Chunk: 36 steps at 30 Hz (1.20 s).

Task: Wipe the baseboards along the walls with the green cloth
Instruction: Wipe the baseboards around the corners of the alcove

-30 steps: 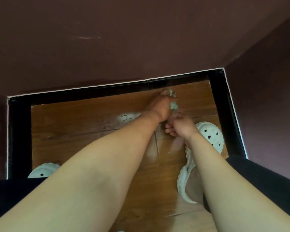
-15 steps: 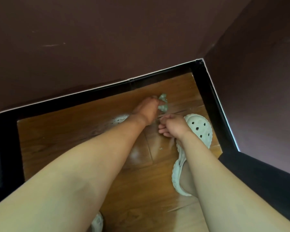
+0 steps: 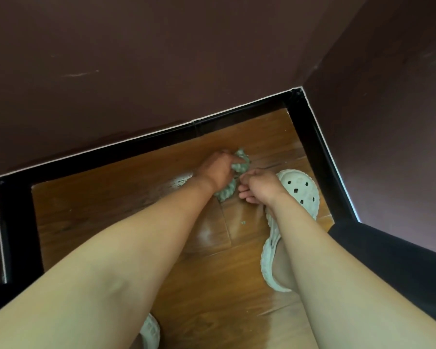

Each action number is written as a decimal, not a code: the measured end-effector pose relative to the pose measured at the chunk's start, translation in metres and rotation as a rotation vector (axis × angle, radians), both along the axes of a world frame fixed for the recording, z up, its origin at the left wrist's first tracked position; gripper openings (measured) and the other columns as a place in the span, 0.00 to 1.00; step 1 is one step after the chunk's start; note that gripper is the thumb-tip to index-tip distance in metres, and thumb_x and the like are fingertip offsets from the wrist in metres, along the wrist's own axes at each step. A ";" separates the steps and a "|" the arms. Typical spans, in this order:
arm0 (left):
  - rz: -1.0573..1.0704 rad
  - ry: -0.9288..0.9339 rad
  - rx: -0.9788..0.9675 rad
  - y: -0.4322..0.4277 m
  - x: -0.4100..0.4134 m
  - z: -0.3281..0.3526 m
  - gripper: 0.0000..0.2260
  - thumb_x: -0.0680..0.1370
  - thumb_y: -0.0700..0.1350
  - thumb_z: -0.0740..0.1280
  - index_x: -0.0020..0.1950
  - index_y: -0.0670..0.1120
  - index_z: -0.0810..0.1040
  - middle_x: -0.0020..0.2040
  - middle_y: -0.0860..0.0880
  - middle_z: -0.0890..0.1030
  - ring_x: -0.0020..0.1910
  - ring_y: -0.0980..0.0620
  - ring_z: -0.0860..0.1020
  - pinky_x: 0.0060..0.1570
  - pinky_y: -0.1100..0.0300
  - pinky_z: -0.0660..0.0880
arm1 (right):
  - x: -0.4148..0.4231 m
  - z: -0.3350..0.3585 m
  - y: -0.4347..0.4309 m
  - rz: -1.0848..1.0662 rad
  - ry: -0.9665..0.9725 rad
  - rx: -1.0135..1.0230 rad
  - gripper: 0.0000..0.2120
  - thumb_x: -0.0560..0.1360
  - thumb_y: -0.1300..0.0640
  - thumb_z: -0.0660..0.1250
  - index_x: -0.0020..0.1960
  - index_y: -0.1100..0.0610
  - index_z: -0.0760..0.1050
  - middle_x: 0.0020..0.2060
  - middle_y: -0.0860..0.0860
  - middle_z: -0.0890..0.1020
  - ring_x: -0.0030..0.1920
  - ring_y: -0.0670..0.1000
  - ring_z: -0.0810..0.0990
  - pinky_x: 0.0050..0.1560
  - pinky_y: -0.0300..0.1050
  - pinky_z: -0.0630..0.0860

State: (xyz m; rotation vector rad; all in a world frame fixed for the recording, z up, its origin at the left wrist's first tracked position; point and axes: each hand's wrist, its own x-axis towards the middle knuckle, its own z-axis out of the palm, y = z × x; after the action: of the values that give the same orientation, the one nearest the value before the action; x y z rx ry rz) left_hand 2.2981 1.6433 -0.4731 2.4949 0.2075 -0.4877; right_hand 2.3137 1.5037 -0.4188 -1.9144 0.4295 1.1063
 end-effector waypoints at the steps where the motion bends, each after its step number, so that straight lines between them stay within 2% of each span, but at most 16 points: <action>1: 0.087 0.012 -0.001 0.004 0.000 0.001 0.24 0.79 0.37 0.64 0.71 0.57 0.77 0.70 0.46 0.76 0.67 0.44 0.76 0.67 0.58 0.72 | 0.001 0.003 0.000 0.003 -0.006 -0.002 0.12 0.80 0.59 0.60 0.60 0.61 0.76 0.42 0.56 0.81 0.39 0.53 0.79 0.33 0.40 0.73; 4: 0.353 0.059 -0.037 0.023 -0.006 0.004 0.21 0.78 0.40 0.65 0.69 0.55 0.79 0.69 0.48 0.79 0.66 0.45 0.78 0.67 0.56 0.74 | 0.002 0.012 -0.001 0.008 -0.020 0.001 0.12 0.80 0.60 0.61 0.61 0.63 0.74 0.42 0.57 0.80 0.36 0.52 0.78 0.32 0.39 0.70; 6: 0.383 0.129 -0.128 0.037 -0.011 0.014 0.17 0.79 0.39 0.67 0.66 0.50 0.81 0.64 0.49 0.80 0.65 0.49 0.78 0.65 0.64 0.71 | 0.002 0.019 -0.001 0.018 -0.024 -0.004 0.12 0.80 0.61 0.60 0.62 0.62 0.74 0.41 0.56 0.79 0.32 0.51 0.76 0.30 0.38 0.70; 7: 0.366 0.156 -0.155 0.041 -0.015 0.018 0.16 0.79 0.37 0.68 0.66 0.47 0.80 0.63 0.49 0.80 0.64 0.51 0.78 0.61 0.68 0.68 | 0.002 0.023 0.000 0.019 -0.029 -0.006 0.11 0.80 0.61 0.60 0.61 0.61 0.74 0.41 0.56 0.78 0.30 0.50 0.75 0.27 0.36 0.69; 10: 0.360 0.175 -0.247 0.049 -0.023 0.042 0.17 0.78 0.36 0.70 0.66 0.46 0.81 0.67 0.49 0.79 0.61 0.54 0.76 0.53 0.73 0.66 | -0.001 0.037 0.005 0.025 -0.082 -0.034 0.08 0.80 0.61 0.60 0.57 0.57 0.74 0.40 0.55 0.79 0.23 0.46 0.77 0.21 0.33 0.69; 12: 0.296 0.158 -0.320 0.046 -0.024 0.070 0.18 0.77 0.36 0.73 0.65 0.49 0.82 0.64 0.51 0.81 0.58 0.55 0.77 0.50 0.73 0.69 | -0.004 0.052 0.011 0.053 -0.150 -0.041 0.11 0.77 0.61 0.63 0.58 0.53 0.74 0.46 0.53 0.81 0.28 0.48 0.81 0.25 0.36 0.74; 14: 0.218 0.127 -0.397 0.040 -0.023 0.103 0.20 0.75 0.35 0.74 0.66 0.48 0.82 0.60 0.51 0.82 0.55 0.56 0.78 0.45 0.77 0.72 | -0.006 0.067 0.015 0.122 -0.274 -0.029 0.23 0.72 0.59 0.67 0.66 0.49 0.70 0.55 0.54 0.81 0.42 0.55 0.84 0.39 0.47 0.81; 15: 0.193 0.095 -0.435 0.038 -0.024 0.119 0.22 0.73 0.32 0.74 0.66 0.46 0.82 0.58 0.51 0.82 0.54 0.57 0.78 0.44 0.79 0.72 | -0.007 0.077 0.017 0.162 -0.352 -0.033 0.30 0.69 0.58 0.68 0.70 0.48 0.68 0.58 0.53 0.80 0.49 0.57 0.82 0.49 0.52 0.81; 17: 0.180 0.019 -0.488 0.034 -0.023 0.145 0.25 0.70 0.29 0.74 0.65 0.45 0.82 0.55 0.49 0.82 0.51 0.56 0.78 0.48 0.74 0.74 | -0.009 0.097 0.019 0.216 -0.480 -0.031 0.33 0.67 0.59 0.68 0.72 0.50 0.69 0.61 0.52 0.78 0.59 0.57 0.79 0.60 0.53 0.77; 20: 0.215 -0.038 -0.440 0.031 -0.024 0.177 0.26 0.69 0.30 0.76 0.65 0.46 0.80 0.50 0.45 0.79 0.45 0.51 0.76 0.45 0.63 0.75 | -0.011 0.125 0.016 0.185 -0.556 -0.023 0.23 0.67 0.58 0.70 0.62 0.51 0.77 0.57 0.54 0.83 0.56 0.56 0.81 0.60 0.51 0.78; 23: 0.302 -0.114 -0.388 0.030 -0.033 0.209 0.24 0.69 0.36 0.80 0.63 0.44 0.79 0.48 0.44 0.76 0.42 0.50 0.75 0.36 0.64 0.72 | -0.016 0.147 0.013 0.151 -0.550 -0.061 0.13 0.70 0.57 0.68 0.55 0.52 0.80 0.51 0.53 0.84 0.53 0.55 0.82 0.56 0.48 0.79; 25: 0.348 -0.152 -0.357 0.023 -0.039 0.226 0.19 0.70 0.38 0.79 0.60 0.43 0.81 0.46 0.47 0.77 0.42 0.51 0.76 0.34 0.67 0.72 | -0.022 0.162 0.011 0.114 -0.565 -0.070 0.13 0.70 0.55 0.67 0.54 0.54 0.81 0.49 0.54 0.85 0.53 0.57 0.82 0.52 0.46 0.77; 28: 0.397 -0.167 -0.234 0.008 -0.045 0.237 0.11 0.72 0.43 0.77 0.54 0.45 0.84 0.44 0.49 0.82 0.44 0.51 0.80 0.41 0.63 0.76 | -0.034 0.172 0.009 0.027 -0.589 -0.028 0.12 0.73 0.55 0.63 0.52 0.57 0.82 0.48 0.55 0.85 0.50 0.58 0.82 0.53 0.48 0.79; 31: 0.413 -0.170 -0.092 0.005 -0.054 0.241 0.06 0.74 0.50 0.73 0.48 0.51 0.85 0.46 0.50 0.85 0.47 0.50 0.83 0.50 0.57 0.80 | -0.044 0.169 0.013 -0.195 -0.485 0.163 0.15 0.71 0.52 0.61 0.51 0.58 0.79 0.49 0.58 0.84 0.48 0.59 0.83 0.53 0.60 0.81; 33: 0.421 -0.154 -0.050 0.008 -0.059 0.241 0.04 0.74 0.53 0.72 0.46 0.54 0.83 0.47 0.51 0.85 0.48 0.49 0.82 0.52 0.55 0.80 | -0.050 0.174 0.016 -0.238 -0.463 0.206 0.15 0.74 0.48 0.61 0.50 0.57 0.79 0.48 0.57 0.84 0.47 0.58 0.83 0.52 0.58 0.82; 36: 0.460 -0.144 -0.070 0.004 -0.052 0.243 0.02 0.71 0.53 0.71 0.40 0.57 0.81 0.51 0.49 0.85 0.50 0.47 0.83 0.55 0.54 0.80 | -0.052 0.184 0.011 -0.188 -0.561 0.148 0.18 0.78 0.45 0.60 0.49 0.59 0.80 0.45 0.56 0.84 0.46 0.57 0.83 0.51 0.53 0.80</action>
State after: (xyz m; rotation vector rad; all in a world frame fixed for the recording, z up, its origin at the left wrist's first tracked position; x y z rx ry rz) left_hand 2.2457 1.6472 -0.2303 2.3008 0.6736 -0.1217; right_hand 2.2618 1.5150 -0.2350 -1.9069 0.1984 0.4344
